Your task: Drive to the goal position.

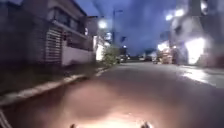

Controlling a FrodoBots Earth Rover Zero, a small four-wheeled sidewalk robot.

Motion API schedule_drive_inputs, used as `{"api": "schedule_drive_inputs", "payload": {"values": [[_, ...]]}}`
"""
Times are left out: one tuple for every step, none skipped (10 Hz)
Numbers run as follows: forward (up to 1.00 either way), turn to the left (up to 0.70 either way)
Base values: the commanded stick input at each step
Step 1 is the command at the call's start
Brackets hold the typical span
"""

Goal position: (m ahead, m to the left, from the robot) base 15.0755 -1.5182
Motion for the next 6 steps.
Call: {"api": "schedule_drive_inputs", "payload": {"values": [[0.5, 0.0], [0.5, 0.0], [0.5, 0.0], [0.5, 0.0], [0.5, 0.0], [0.5, 0.0]]}}
